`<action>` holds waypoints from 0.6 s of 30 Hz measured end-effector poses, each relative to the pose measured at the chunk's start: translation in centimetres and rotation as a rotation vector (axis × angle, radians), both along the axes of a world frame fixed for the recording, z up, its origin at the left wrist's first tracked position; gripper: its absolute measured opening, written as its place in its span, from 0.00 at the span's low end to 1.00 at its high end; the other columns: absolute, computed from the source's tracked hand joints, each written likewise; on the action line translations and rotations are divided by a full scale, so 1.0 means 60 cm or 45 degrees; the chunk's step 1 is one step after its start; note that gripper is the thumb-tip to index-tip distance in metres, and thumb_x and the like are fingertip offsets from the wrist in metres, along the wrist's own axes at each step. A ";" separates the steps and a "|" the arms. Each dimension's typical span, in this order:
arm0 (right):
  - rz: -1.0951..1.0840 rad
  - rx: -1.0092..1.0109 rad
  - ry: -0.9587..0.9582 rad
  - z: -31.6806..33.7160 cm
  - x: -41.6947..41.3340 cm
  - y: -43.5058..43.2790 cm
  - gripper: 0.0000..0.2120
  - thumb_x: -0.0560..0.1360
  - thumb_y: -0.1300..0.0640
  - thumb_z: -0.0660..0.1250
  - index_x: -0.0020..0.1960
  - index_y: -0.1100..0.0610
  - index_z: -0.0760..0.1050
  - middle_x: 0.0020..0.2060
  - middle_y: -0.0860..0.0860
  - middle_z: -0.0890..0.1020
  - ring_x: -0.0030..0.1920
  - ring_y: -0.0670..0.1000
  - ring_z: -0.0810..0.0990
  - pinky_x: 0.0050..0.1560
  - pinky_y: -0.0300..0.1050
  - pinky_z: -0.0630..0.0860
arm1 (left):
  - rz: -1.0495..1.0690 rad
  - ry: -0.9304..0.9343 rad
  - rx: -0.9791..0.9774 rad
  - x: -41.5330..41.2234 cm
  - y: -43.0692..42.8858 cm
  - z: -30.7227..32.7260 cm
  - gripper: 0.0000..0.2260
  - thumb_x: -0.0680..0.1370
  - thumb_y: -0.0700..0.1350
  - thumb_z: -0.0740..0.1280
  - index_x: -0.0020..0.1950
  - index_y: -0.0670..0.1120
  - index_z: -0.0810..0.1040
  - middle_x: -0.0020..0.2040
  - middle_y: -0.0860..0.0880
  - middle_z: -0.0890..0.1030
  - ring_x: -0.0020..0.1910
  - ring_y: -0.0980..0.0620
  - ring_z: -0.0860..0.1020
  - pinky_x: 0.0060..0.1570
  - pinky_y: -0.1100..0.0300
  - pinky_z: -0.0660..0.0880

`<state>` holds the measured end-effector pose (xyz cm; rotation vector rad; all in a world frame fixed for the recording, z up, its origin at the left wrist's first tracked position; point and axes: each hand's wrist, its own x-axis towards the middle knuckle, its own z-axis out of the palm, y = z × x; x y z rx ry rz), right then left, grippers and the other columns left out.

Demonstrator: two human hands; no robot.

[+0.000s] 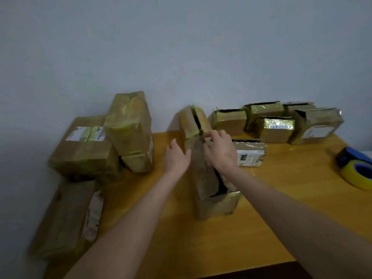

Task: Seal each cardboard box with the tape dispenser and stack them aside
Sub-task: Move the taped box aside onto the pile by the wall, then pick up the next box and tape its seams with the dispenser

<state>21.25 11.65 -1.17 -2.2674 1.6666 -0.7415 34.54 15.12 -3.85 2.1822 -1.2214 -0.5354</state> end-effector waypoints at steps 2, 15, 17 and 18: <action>-0.059 0.129 -0.005 -0.001 -0.063 -0.020 0.21 0.77 0.46 0.64 0.67 0.50 0.68 0.62 0.52 0.72 0.61 0.54 0.72 0.53 0.48 0.74 | 0.031 0.194 0.052 -0.026 -0.016 -0.006 0.36 0.79 0.56 0.63 0.79 0.45 0.46 0.78 0.43 0.55 0.74 0.41 0.61 0.67 0.47 0.66; 0.548 0.819 0.202 -0.038 -0.359 -0.095 0.34 0.69 0.50 0.75 0.70 0.54 0.65 0.63 0.52 0.74 0.61 0.54 0.73 0.57 0.47 0.74 | 0.337 0.921 0.123 -0.303 0.016 -0.026 0.26 0.75 0.48 0.72 0.68 0.44 0.66 0.63 0.42 0.75 0.48 0.44 0.79 0.38 0.49 0.81; 0.558 0.811 0.285 -0.028 -0.407 -0.121 0.32 0.72 0.58 0.70 0.73 0.50 0.64 0.65 0.53 0.73 0.61 0.54 0.73 0.53 0.45 0.73 | 0.477 0.727 0.084 -0.328 0.013 -0.031 0.32 0.74 0.55 0.71 0.70 0.42 0.63 0.69 0.41 0.70 0.60 0.42 0.74 0.51 0.47 0.77; 0.573 0.784 0.323 -0.024 -0.428 -0.130 0.32 0.73 0.60 0.68 0.75 0.48 0.63 0.66 0.52 0.73 0.61 0.54 0.73 0.52 0.44 0.73 | 0.499 0.526 0.085 -0.332 0.009 -0.033 0.37 0.73 0.59 0.70 0.74 0.43 0.59 0.73 0.41 0.64 0.68 0.41 0.68 0.60 0.45 0.72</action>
